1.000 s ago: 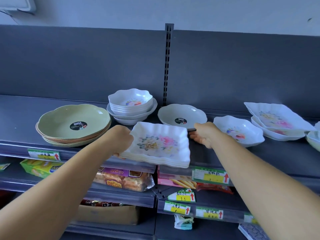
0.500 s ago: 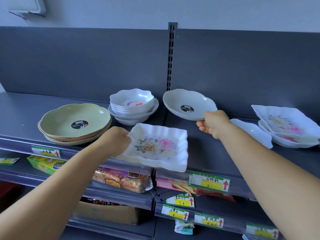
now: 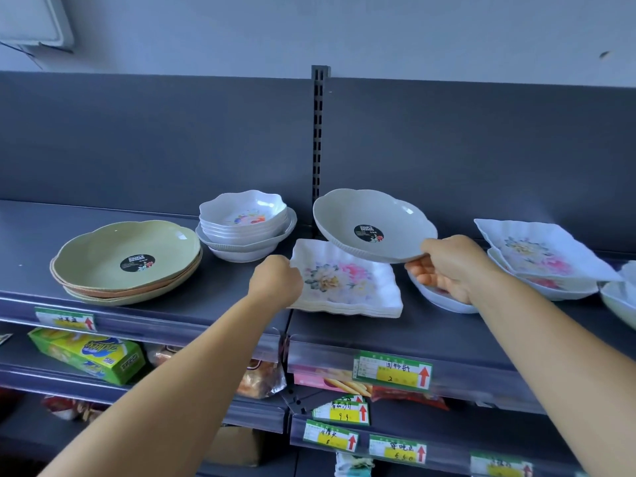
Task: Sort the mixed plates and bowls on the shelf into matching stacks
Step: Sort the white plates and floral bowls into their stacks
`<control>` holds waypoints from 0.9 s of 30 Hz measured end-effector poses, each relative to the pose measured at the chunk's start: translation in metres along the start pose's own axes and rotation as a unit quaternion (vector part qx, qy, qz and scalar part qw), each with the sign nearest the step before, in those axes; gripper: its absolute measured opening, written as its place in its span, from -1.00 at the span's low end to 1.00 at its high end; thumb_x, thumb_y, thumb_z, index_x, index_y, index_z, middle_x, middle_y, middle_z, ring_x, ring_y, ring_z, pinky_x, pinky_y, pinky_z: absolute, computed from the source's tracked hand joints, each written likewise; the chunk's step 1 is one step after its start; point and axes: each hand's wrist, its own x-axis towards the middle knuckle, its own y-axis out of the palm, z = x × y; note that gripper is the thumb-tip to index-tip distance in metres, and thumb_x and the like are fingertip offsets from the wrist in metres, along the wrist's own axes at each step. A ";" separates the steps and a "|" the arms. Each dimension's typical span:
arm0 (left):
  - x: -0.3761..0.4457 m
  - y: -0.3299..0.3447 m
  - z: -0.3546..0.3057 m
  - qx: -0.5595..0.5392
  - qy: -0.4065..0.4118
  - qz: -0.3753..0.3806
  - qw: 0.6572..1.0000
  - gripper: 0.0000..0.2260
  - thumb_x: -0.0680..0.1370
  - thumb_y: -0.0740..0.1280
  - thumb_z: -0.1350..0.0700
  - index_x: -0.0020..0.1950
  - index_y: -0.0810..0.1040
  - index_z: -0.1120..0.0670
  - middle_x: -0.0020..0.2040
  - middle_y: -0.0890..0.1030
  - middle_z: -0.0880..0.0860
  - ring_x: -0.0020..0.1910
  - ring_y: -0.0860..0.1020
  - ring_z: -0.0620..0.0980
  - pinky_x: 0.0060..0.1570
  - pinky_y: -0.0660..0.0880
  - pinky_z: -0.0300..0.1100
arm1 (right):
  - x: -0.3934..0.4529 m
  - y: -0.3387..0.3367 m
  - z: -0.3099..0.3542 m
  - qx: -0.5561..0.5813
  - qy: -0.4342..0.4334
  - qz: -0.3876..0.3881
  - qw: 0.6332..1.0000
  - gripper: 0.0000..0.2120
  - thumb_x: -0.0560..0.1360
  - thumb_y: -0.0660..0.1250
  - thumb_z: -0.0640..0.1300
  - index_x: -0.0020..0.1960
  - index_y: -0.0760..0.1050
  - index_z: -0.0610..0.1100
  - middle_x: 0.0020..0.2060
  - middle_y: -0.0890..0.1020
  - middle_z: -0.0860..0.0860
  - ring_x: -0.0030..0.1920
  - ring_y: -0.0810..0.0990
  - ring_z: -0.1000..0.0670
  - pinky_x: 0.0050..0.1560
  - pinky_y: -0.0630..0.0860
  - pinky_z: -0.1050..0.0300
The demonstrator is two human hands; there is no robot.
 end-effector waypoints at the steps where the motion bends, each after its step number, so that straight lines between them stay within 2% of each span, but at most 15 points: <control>1: 0.000 0.002 -0.001 -0.005 0.000 -0.003 1.000 -0.70 0.54 0.14 0.23 -0.38 0.18 0.09 -0.41 0.25 0.01 -0.43 0.19 -0.02 -0.45 0.12 -0.21 | -0.001 -0.002 -0.002 -0.004 0.000 0.002 1.000 -0.79 0.53 0.11 -0.31 -0.13 0.52 -0.29 -0.32 0.62 -0.15 -0.42 0.52 0.01 -0.48 0.48 0.24; 3: 0.000 0.005 -0.004 -0.006 -0.006 0.000 1.000 -0.67 0.55 0.17 0.19 -0.39 0.16 0.08 -0.40 0.26 0.01 -0.40 0.22 0.01 -0.41 0.17 -0.21 | -0.004 -0.004 -0.004 -0.016 -0.005 0.008 1.000 -0.78 0.53 0.11 -0.31 -0.15 0.53 -0.29 -0.34 0.62 -0.15 -0.43 0.52 0.00 -0.48 0.48 0.23; 5: -0.003 0.003 -0.007 0.002 -0.002 -0.011 1.000 -0.65 0.59 0.16 0.14 -0.40 0.23 0.07 -0.35 0.35 0.03 -0.28 0.34 0.08 -0.26 0.31 -0.18 | -0.006 -0.004 -0.006 -0.032 -0.014 0.015 0.999 -0.77 0.53 0.11 -0.31 -0.14 0.53 -0.30 -0.33 0.62 -0.17 -0.43 0.52 -0.01 -0.47 0.48 0.21; 7: -0.007 -0.003 -0.011 -0.026 0.009 -0.021 0.999 -0.67 0.62 0.08 0.15 -0.35 0.29 0.16 -0.30 0.44 0.13 -0.18 0.35 0.10 -0.16 0.30 -0.14 | -0.009 -0.001 -0.005 -0.044 -0.023 0.021 0.999 -0.78 0.52 0.11 -0.31 -0.12 0.52 -0.31 -0.33 0.61 -0.18 -0.43 0.51 -0.02 -0.46 0.47 0.19; 9: -0.011 -0.010 -0.010 -0.088 0.044 -0.035 0.995 -0.67 0.61 0.02 0.10 -0.22 0.40 0.25 -0.17 0.55 0.26 -0.18 0.39 0.09 -0.15 0.31 -0.11 | -0.013 0.004 -0.004 -0.054 -0.031 0.026 0.998 -0.78 0.53 0.11 -0.31 -0.10 0.52 -0.31 -0.33 0.62 -0.18 -0.43 0.51 -0.02 -0.45 0.46 0.18; 11: -0.016 -0.020 -0.009 -0.163 0.079 -0.049 0.982 -0.59 0.57 -0.01 -0.08 -0.20 0.45 0.19 -0.22 0.54 0.19 -0.22 0.42 0.05 -0.15 0.38 -0.09 | -0.018 0.012 0.001 -0.060 -0.044 0.033 0.997 -0.78 0.54 0.10 -0.31 -0.09 0.52 -0.31 -0.33 0.62 -0.17 -0.42 0.51 -0.02 -0.46 0.45 0.18; 13: -0.023 -0.030 -0.007 -0.186 0.107 -0.062 0.975 -0.60 0.54 -0.01 -0.15 -0.25 0.37 0.12 -0.32 0.43 0.06 -0.29 0.36 0.04 -0.18 0.38 -0.08 | -0.023 0.023 0.006 -0.066 -0.057 0.040 0.995 -0.77 0.53 0.10 -0.31 -0.07 0.53 -0.31 -0.33 0.61 -0.17 -0.41 0.51 -0.02 -0.47 0.44 0.19; 16: -0.027 -0.050 -0.001 -0.188 0.117 -0.104 0.970 -0.73 0.57 0.08 0.02 -0.31 0.23 0.07 -0.41 0.28 -0.03 -0.32 0.28 0.02 -0.25 0.34 -0.10 | -0.032 0.044 0.016 -0.072 -0.074 0.054 0.993 -0.77 0.53 0.09 -0.32 -0.04 0.53 -0.32 -0.34 0.61 -0.16 -0.42 0.50 -0.02 -0.45 0.44 0.17; 19: -0.024 -0.075 0.018 -0.148 0.097 -0.150 0.973 -0.82 0.56 0.06 0.13 -0.24 0.25 0.12 -0.34 0.32 0.09 -0.30 0.36 0.02 -0.30 0.27 -0.10 | -0.041 0.072 0.026 -0.078 -0.095 0.082 0.989 -0.74 0.55 0.09 -0.27 0.00 0.54 -0.34 -0.33 0.62 -0.15 -0.40 0.49 -0.03 -0.42 0.44 0.14; 22: -0.021 -0.106 0.041 -0.109 0.069 -0.197 0.972 -0.79 0.58 0.06 0.19 -0.26 0.26 0.15 -0.36 0.36 0.10 -0.34 0.34 0.10 -0.35 0.23 -0.11 | -0.052 0.111 0.036 -0.075 -0.127 0.109 0.983 -0.73 0.59 0.08 -0.19 0.07 0.51 -0.30 -0.28 0.61 -0.12 -0.38 0.49 -0.03 -0.37 0.47 0.14; 24: -0.021 -0.127 0.056 -0.084 0.053 -0.229 0.968 -0.74 0.58 0.06 0.23 -0.32 0.22 0.11 -0.40 0.31 0.05 -0.39 0.26 0.07 -0.40 0.17 -0.10 | -0.059 0.141 0.044 -0.077 -0.159 0.122 0.977 -0.74 0.60 0.10 -0.15 0.16 0.47 -0.23 -0.24 0.62 -0.10 -0.37 0.53 0.00 -0.38 0.49 0.17; 27: -0.021 -0.155 0.082 -0.084 0.016 -0.256 0.963 -0.74 0.59 0.05 0.21 -0.32 0.23 0.10 -0.39 0.32 0.04 -0.40 0.27 0.04 -0.38 0.18 -0.11 | -0.066 0.187 0.051 -0.076 -0.183 0.146 0.969 -0.66 0.57 0.15 -0.15 0.34 0.33 -0.12 -0.15 0.61 -0.08 -0.32 0.58 0.01 -0.32 0.53 0.18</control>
